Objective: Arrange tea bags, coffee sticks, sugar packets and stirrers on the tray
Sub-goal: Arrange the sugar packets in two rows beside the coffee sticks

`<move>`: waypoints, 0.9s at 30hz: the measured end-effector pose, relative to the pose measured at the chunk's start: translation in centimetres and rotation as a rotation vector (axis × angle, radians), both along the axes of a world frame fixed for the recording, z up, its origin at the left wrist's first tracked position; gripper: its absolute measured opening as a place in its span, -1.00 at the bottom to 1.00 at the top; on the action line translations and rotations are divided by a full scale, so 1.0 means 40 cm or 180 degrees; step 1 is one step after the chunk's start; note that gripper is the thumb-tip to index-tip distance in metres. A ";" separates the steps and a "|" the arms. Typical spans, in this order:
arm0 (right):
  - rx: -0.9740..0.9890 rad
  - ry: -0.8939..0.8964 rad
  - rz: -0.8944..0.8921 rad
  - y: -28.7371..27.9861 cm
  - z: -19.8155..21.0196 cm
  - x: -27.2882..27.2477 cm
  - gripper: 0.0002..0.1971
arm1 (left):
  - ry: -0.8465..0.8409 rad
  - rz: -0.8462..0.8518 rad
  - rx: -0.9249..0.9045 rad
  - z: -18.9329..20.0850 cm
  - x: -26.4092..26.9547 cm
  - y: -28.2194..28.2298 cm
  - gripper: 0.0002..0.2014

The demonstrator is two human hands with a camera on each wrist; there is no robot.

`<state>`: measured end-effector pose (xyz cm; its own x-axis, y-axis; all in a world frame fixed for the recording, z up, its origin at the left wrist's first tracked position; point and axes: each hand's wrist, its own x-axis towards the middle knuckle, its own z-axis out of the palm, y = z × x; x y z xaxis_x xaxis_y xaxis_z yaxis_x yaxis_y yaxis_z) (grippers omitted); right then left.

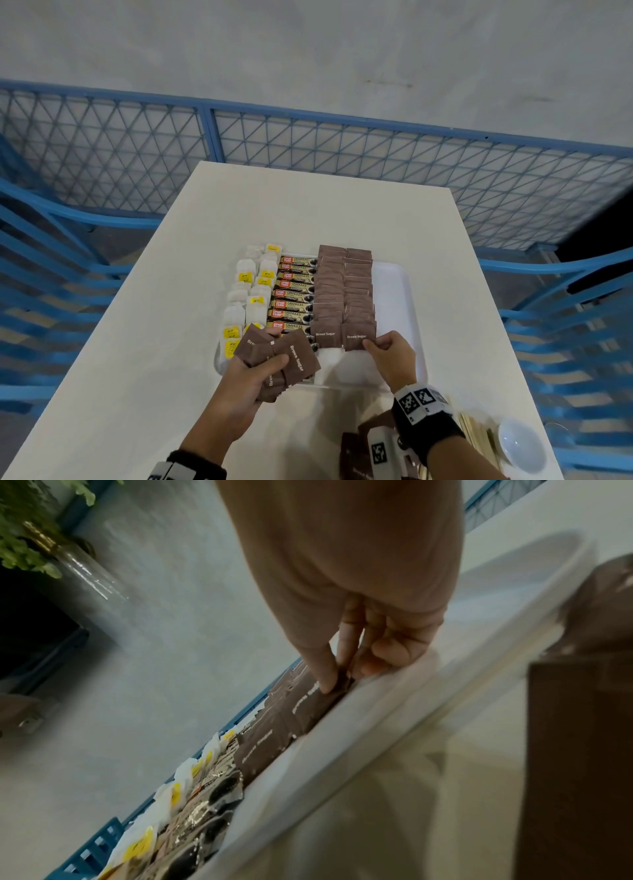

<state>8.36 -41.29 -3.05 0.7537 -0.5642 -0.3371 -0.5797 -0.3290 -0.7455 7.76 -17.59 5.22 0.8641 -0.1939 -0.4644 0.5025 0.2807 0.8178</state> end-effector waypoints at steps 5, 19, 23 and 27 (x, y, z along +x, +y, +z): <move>-0.0247 -0.0267 0.0069 0.019 0.013 -0.004 -0.69 | -0.0038 0.0028 0.0009 0.001 -0.001 -0.009 -0.69; 0.1769 -0.0401 0.1926 0.174 0.159 -0.051 -0.86 | -0.0029 -0.0005 0.0080 -0.012 -0.004 -0.004 -0.71; 0.2124 -0.0534 0.1426 0.158 0.146 -0.046 -0.89 | 0.0212 0.0070 -0.0219 -0.026 -0.004 0.007 -0.71; 0.1776 -0.0547 0.0940 0.111 0.122 -0.027 -0.91 | 0.0344 0.0252 -0.0486 -0.023 0.000 0.015 -0.75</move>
